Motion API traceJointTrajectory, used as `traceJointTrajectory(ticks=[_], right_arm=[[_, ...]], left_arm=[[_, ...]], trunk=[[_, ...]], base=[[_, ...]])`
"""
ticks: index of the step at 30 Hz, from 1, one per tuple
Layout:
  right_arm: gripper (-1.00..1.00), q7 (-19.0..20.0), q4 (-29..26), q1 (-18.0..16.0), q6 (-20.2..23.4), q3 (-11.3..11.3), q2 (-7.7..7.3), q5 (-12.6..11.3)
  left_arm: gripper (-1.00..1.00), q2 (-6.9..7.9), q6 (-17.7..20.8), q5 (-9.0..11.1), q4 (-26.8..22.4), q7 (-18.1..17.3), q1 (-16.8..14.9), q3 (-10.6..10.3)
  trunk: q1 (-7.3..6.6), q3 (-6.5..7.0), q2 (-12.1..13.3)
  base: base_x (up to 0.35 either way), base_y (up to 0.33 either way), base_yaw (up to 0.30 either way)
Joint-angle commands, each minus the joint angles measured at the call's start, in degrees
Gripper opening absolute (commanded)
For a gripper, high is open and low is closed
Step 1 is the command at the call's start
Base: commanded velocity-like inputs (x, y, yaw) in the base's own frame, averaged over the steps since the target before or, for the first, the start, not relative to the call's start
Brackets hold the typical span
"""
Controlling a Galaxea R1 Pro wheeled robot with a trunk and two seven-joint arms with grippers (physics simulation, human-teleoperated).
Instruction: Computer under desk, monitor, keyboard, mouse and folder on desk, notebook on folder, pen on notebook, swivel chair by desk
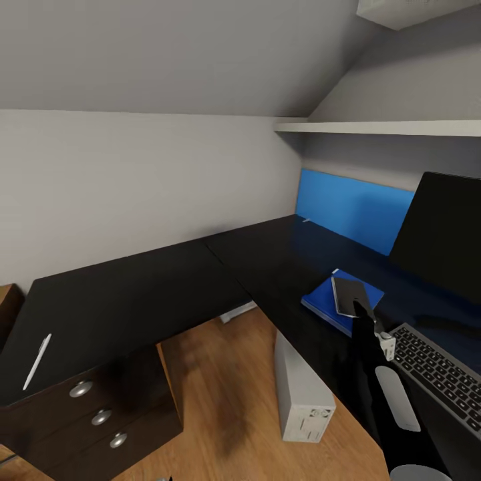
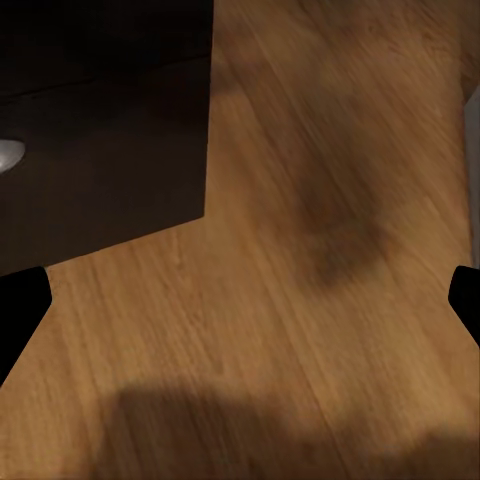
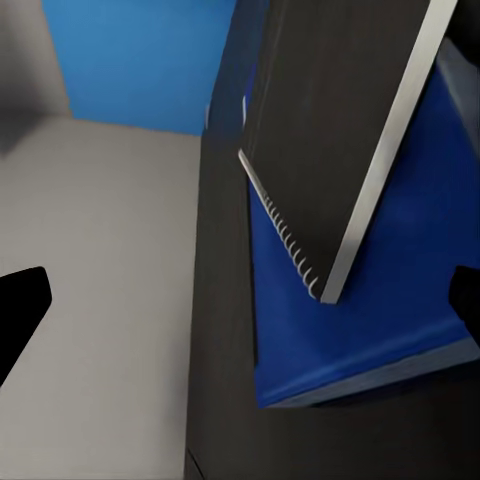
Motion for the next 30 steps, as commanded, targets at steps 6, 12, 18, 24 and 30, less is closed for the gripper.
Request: traceJointTrajectory(ticks=[6,12,18,24,30], right_arm=[[1.0,0.0,-0.1,0.0,0.1,0.5,0.85,-0.5],[1.0,-0.1,-1.8,0.6,0.0,3.4,1.07,0.2],[1.0,-0.4,-3.5,1.7,-0.2,10.8,1.15,4.3],[1.0,-1.5,-2.1,1.9,-3.1,18.2,2.99,9.3],[1.0,-2.6,4.9,1.9,-9.3,27.2,5.93,16.6]], left_arm=[[1.0,0.09,-0.2,0.5,-0.1,0.4,0.0,-0.4],[1.0,0.09,-0.2,0.5,0.0,0.5,0.0,-0.4],[1.0,0.09,-0.2,0.5,0.0,0.5,0.0,-0.4],[1.0,0.05,-0.2,0.5,0.4,0.5,0.0,-0.4],[1.0,0.02,-0.2,0.5,1.1,0.5,0.0,-0.4]], trunk=[[0.0,0.1,0.0],[0.0,0.43,0.0],[0.0,0.75,0.0],[0.0,1.01,0.0],[0.0,1.21,0.0]], base=[[-0.003,0.002,0.101],[0.0,0.0,0.195],[0.0,0.0,0.223],[0.0,0.0,0.243],[0.0,0.0,0.258]])
